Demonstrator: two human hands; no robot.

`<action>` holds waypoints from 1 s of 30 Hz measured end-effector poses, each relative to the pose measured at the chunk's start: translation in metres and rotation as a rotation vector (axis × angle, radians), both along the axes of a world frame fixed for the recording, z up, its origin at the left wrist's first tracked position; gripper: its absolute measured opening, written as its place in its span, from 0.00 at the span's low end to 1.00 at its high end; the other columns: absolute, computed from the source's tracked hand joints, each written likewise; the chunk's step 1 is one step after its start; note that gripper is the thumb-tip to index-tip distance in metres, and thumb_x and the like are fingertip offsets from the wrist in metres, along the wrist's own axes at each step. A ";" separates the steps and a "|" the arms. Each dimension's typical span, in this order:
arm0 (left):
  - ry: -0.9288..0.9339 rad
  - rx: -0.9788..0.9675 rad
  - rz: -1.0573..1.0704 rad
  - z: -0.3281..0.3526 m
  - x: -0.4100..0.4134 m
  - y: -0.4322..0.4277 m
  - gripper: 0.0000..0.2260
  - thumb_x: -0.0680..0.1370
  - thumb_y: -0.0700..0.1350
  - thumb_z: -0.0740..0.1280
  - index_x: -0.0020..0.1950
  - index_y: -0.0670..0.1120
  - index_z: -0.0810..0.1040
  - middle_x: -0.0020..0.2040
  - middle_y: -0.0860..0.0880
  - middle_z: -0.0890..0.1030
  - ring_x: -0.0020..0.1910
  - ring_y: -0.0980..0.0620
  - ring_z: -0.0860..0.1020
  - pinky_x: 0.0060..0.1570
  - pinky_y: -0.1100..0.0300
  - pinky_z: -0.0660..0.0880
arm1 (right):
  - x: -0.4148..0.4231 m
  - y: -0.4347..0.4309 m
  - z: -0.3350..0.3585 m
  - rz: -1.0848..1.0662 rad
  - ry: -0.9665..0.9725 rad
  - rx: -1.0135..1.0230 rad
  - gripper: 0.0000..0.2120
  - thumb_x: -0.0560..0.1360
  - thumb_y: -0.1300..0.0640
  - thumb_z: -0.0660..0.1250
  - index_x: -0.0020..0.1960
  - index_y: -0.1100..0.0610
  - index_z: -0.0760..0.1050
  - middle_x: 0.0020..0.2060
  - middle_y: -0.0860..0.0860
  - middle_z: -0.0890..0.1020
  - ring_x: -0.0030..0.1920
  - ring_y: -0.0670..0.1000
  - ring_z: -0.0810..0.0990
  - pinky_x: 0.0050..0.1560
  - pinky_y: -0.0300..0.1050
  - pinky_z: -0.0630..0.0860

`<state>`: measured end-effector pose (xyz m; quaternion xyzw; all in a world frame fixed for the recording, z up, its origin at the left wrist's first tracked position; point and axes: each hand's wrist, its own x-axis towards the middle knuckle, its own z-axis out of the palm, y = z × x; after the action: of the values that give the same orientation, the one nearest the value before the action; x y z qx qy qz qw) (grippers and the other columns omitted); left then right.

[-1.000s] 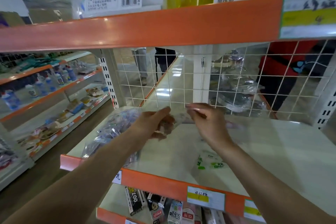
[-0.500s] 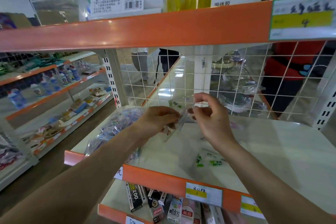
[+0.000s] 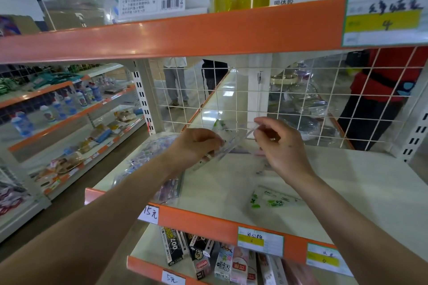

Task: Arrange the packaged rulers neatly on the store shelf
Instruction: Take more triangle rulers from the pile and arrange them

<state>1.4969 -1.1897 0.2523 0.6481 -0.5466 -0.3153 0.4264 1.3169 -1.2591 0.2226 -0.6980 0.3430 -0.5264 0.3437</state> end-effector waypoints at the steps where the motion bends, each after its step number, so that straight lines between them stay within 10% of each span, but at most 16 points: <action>1: 0.016 -0.011 0.023 0.000 0.001 0.000 0.08 0.78 0.40 0.64 0.42 0.46 0.81 0.36 0.48 0.79 0.34 0.56 0.76 0.37 0.66 0.75 | -0.001 0.001 0.000 0.020 -0.027 0.054 0.09 0.76 0.62 0.67 0.54 0.53 0.80 0.40 0.44 0.80 0.42 0.45 0.81 0.50 0.53 0.81; 6: 0.083 -0.023 0.109 -0.002 0.006 -0.003 0.07 0.76 0.42 0.67 0.43 0.39 0.82 0.36 0.44 0.80 0.35 0.52 0.75 0.40 0.61 0.74 | -0.005 0.004 0.001 0.150 -0.137 0.238 0.06 0.76 0.62 0.66 0.44 0.57 0.81 0.33 0.49 0.81 0.34 0.46 0.79 0.45 0.49 0.80; 10: 0.026 -0.024 0.124 -0.004 0.008 -0.008 0.06 0.76 0.42 0.68 0.42 0.43 0.83 0.36 0.45 0.80 0.33 0.54 0.75 0.37 0.64 0.74 | -0.003 -0.003 -0.004 0.100 -0.142 0.248 0.11 0.76 0.64 0.66 0.58 0.57 0.77 0.38 0.50 0.82 0.36 0.44 0.81 0.43 0.43 0.81; 15: -0.056 -0.029 0.116 -0.007 0.015 -0.017 0.06 0.76 0.41 0.68 0.40 0.46 0.82 0.35 0.46 0.79 0.32 0.55 0.74 0.35 0.66 0.73 | -0.001 -0.018 -0.010 0.022 0.143 0.075 0.13 0.75 0.61 0.68 0.59 0.55 0.79 0.40 0.44 0.80 0.43 0.46 0.79 0.54 0.50 0.78; 30: -0.081 0.029 0.154 -0.019 0.039 -0.077 0.09 0.73 0.42 0.70 0.31 0.46 0.80 0.32 0.44 0.79 0.30 0.52 0.74 0.39 0.58 0.74 | 0.022 -0.075 0.004 -0.059 0.879 -0.421 0.11 0.76 0.51 0.66 0.55 0.54 0.79 0.47 0.49 0.78 0.48 0.52 0.78 0.42 0.42 0.69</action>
<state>1.5363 -1.2664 0.2330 0.7065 -0.5072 -0.2631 0.4176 1.3386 -1.3342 0.2265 -0.8986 0.3613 -0.2491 0.0028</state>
